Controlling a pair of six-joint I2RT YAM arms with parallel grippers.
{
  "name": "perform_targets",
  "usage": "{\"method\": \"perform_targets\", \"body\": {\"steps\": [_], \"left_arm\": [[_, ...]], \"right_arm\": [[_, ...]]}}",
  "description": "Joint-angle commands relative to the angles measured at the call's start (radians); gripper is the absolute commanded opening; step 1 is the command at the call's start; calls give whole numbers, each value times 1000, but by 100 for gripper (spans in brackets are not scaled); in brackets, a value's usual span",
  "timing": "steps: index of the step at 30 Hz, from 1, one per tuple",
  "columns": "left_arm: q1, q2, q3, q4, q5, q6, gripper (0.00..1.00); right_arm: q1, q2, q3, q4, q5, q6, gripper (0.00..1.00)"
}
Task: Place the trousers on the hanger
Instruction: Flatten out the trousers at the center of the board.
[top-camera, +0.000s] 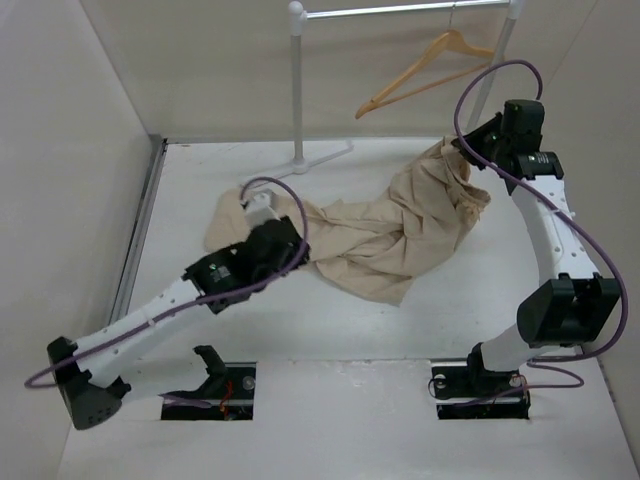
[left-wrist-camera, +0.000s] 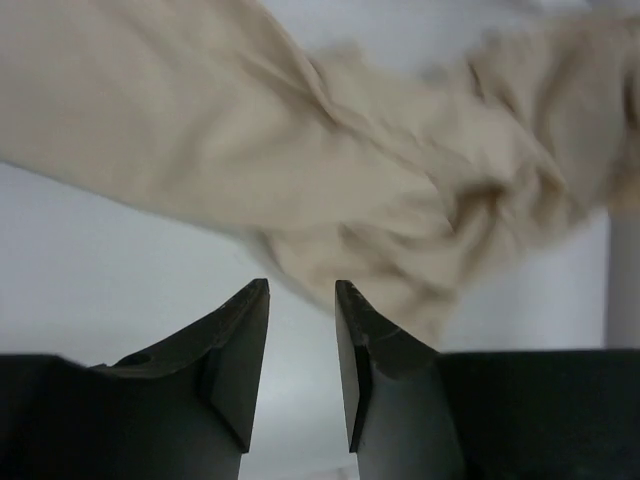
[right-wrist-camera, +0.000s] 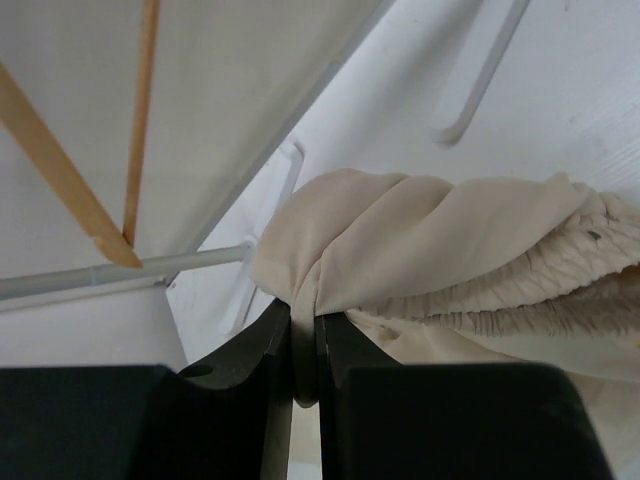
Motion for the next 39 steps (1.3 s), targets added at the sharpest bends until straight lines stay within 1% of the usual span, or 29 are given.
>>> {"method": "perform_targets", "body": {"steps": [1,2,5,7,11,18,24,26,27,28,29,30,31,33,36,38,39], "left_arm": [[-304,82,-70,-77,-138,-273,31],[-370,144,-53,-60,-150,-306,33],[-463,326,19,8,-150,-346,44],[-491,418,63,70,-151,-344,50],[-504,576,140,184,-124,-323,56],[-523,830,307,206,-70,-274,59],[-491,934,355,192,-26,-275,58],[-488,951,363,186,-14,-274,56],[-485,954,364,183,-9,-272,50],[-483,951,360,181,-3,-269,38],[-480,936,346,181,3,-263,23],[-477,908,322,181,8,-255,13],[-475,864,285,181,8,-252,8],[-477,722,176,172,-1,-248,2],[-486,388,-23,108,-73,-266,0],[-489,112,-106,-13,-171,-291,0],[-472,-23,-111,-114,-225,-307,0]], "right_arm": [[35,-23,46,63,65,-18,6],[42,-25,45,65,74,-18,6],[67,-31,42,68,87,-18,6],[74,-38,40,65,88,-20,6],[76,-63,17,66,76,-20,7],[76,-101,-14,60,64,-24,7],[76,-114,-24,63,45,-26,8],[76,-112,-24,65,44,-29,8],[76,-112,-27,66,44,-29,8],[76,-111,-32,68,44,-29,8],[76,-109,-35,68,44,-29,8],[76,-109,-40,71,44,-29,8],[76,-111,-47,72,44,-30,8],[62,-118,-61,76,44,-36,8],[35,-134,-81,79,44,-53,8],[22,-146,-96,79,44,-65,7],[16,-152,-104,76,45,-67,7]]}}
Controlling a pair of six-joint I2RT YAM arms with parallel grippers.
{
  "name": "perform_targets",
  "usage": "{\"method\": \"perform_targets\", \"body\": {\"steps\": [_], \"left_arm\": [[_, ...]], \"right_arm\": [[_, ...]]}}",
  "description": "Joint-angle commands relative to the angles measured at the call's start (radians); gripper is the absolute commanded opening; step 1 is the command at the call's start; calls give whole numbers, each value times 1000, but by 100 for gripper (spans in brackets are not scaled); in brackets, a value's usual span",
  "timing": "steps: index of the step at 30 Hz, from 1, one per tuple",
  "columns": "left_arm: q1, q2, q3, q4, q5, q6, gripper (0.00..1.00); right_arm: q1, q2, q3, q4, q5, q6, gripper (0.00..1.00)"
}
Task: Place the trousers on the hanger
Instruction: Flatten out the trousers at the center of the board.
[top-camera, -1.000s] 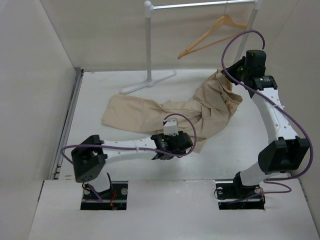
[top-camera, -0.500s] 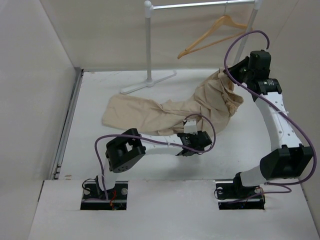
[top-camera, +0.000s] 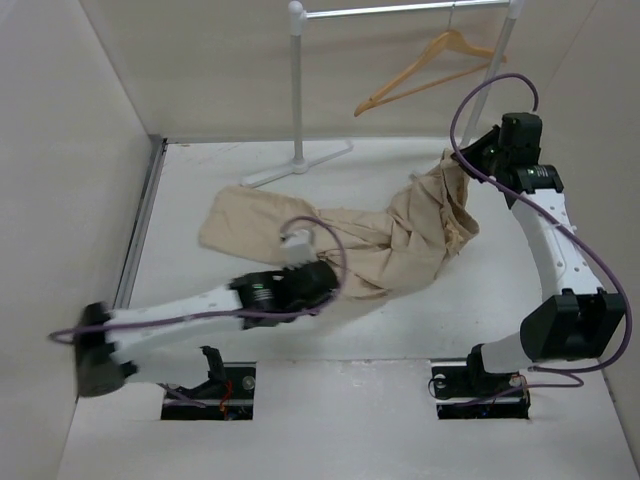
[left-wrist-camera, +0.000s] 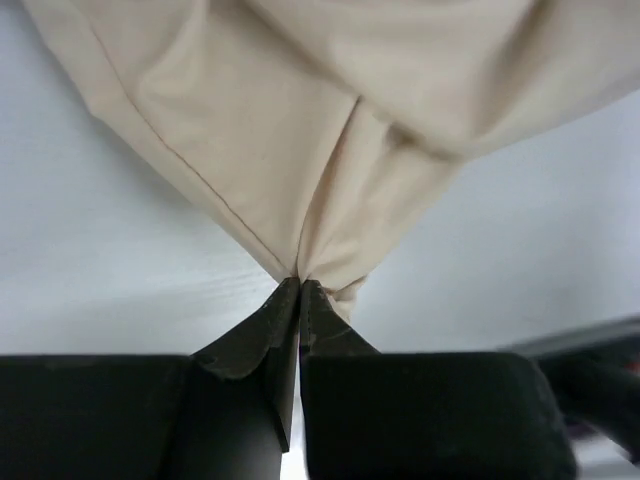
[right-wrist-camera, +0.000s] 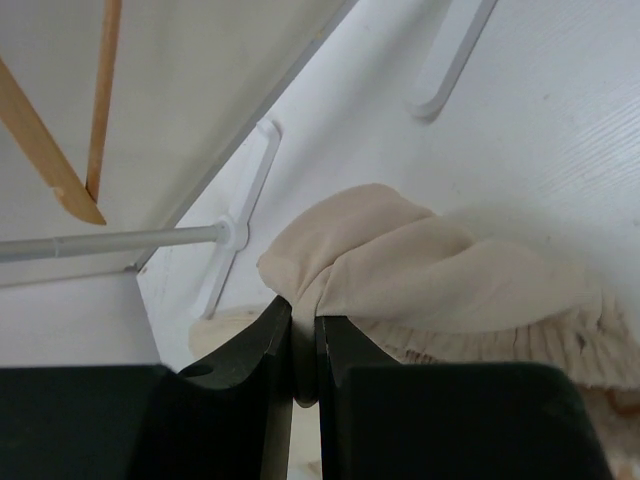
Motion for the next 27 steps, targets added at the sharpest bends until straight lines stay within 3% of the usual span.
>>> {"method": "perform_targets", "body": {"steps": [1,5,9,13,17,19,21,23,25,27], "left_arm": [[36,-463,-6,-309,-225,-60,0],[249,-761,206,-633,-386,-45,1],[421,-829,371,-692,-516,97,2],[485,-826,357,-690,-620,116,2],[536,-806,279,-721,-670,108,2],[596,-798,235,-748,-636,113,6],[666,-788,181,-773,-578,117,23],[709,-771,143,-770,-518,145,41],[732,-769,126,-752,-483,157,51],[737,-775,104,-700,-468,163,54]], "right_arm": [[-25,-70,-5,64,-1,-30,7],[-31,-126,-17,34,-1,-44,7],[-75,-211,-94,-16,8,-38,7],[-198,-189,-224,4,5,7,6],[-301,-42,-208,41,48,39,10],[-311,21,-156,6,56,30,27],[-308,24,-122,-31,92,-2,54],[-292,-25,-132,-31,134,-38,71],[-250,-106,-177,-22,164,-67,79],[-209,-200,-244,-5,178,-85,80]]}}
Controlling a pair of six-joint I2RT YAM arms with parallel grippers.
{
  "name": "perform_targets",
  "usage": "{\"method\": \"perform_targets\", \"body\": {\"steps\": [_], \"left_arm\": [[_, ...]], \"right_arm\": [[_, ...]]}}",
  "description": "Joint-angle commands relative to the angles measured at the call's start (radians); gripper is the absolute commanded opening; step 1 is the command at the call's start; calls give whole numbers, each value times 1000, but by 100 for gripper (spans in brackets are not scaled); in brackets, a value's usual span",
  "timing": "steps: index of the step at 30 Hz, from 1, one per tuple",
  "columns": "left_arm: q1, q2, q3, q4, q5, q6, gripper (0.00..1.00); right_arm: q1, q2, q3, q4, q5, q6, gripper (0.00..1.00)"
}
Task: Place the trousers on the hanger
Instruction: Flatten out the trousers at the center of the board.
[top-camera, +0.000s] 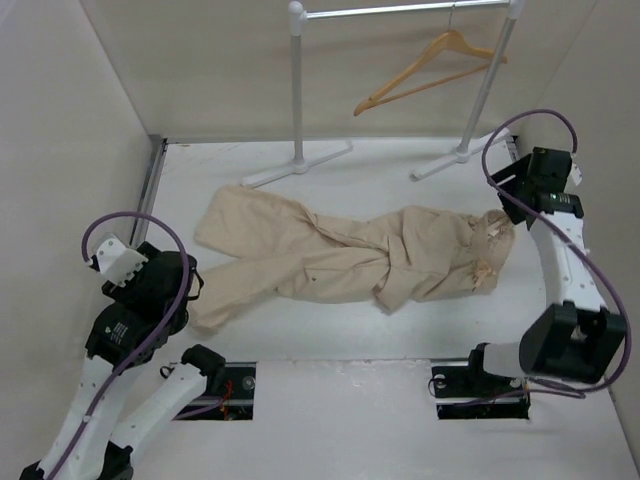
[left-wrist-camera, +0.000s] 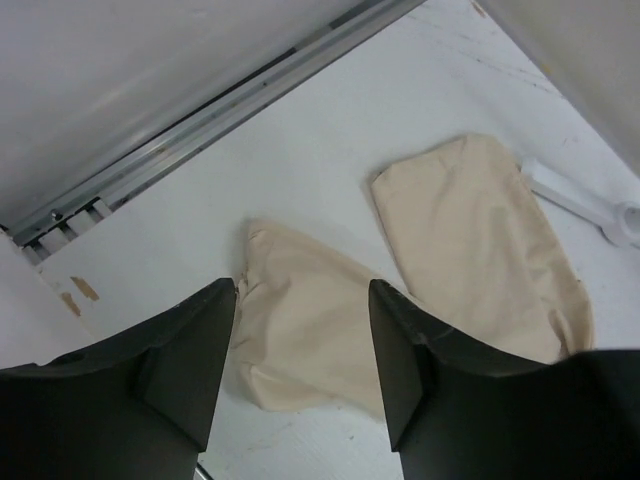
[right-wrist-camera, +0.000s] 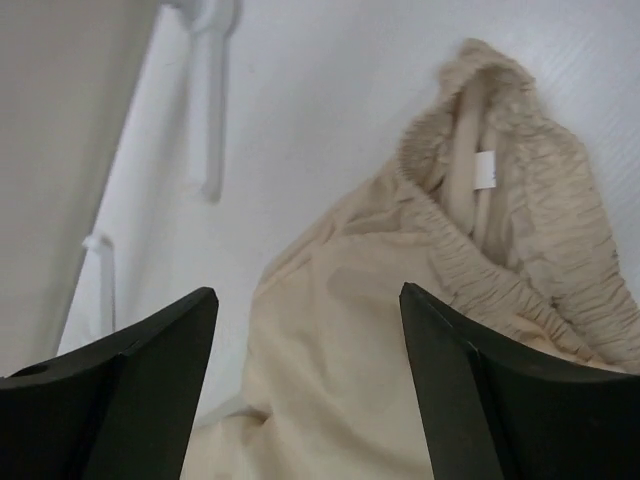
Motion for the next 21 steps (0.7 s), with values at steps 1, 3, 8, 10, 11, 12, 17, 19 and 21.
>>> {"method": "perform_targets", "body": {"steps": [1,3,8,10,11,12,17,19,21], "left_arm": [[8,10,-28,68,53,43,54],[-8,74,-54,149,112,57,55],[-8,318,-94,440,298,105,57],[55,425,-94,563,367,138,58],[99,485,-91,612,422,151,58],[150,545,-85,655,488,158,58],[282,794,-41,784,683,177,54],[278,860,-22,804,685,178,54],[262,918,-7,823,691,194,54]], "right_arm": [[89,-212,-66,59,65,-63,78],[170,-299,-158,65,79,-82,62],[442,-442,-368,45,53,-71,11],[550,-485,-424,31,59,-54,12],[603,-504,-451,21,59,-43,16],[649,-522,-473,8,58,-34,21],[754,-602,-600,-47,73,75,67],[754,-613,-651,-38,44,118,72],[760,-604,-680,-10,39,135,72]]}}
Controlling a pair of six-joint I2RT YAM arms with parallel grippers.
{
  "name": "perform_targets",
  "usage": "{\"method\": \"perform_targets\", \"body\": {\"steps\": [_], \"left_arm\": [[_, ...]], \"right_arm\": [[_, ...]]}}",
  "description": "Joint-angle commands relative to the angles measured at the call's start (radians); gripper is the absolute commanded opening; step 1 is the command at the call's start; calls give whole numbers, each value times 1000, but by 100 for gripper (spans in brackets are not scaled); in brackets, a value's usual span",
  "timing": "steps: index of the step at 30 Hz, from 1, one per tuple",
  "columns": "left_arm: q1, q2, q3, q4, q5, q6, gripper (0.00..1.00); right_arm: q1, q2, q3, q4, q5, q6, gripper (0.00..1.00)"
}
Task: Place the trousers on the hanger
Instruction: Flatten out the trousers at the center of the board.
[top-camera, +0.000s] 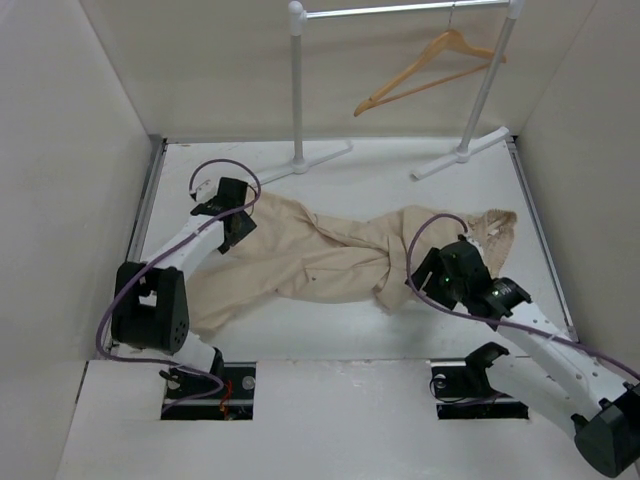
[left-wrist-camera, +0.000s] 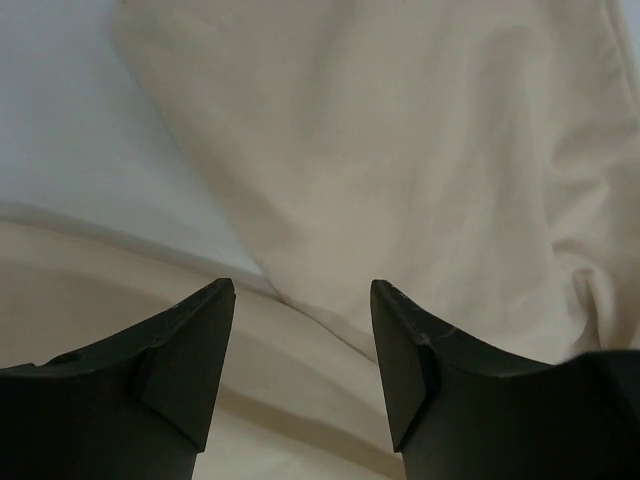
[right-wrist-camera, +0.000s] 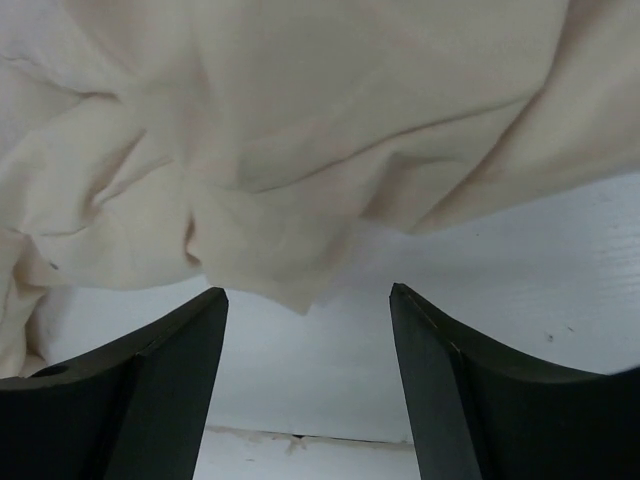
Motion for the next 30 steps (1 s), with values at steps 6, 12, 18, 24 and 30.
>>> {"method": "perform_targets", "body": {"steps": [6,12,18,24,30], "left_arm": [[3,172,49,142,58,57,38],[74,206,39,168,18,63,6],[233,148,73,160,-30,51,0],[304,14,79,152,-28,-7,2],[156,31,90,166,55,25,32]], "right_arm": [[36,175,-6,151,-52,17,70],[52,319,31,194,-53,10,21],[136,198,126,-93,-104,-47,7],[246,111,157,-300,-307,-101,14],[280,145,122,-277,-261,-105,55]]}}
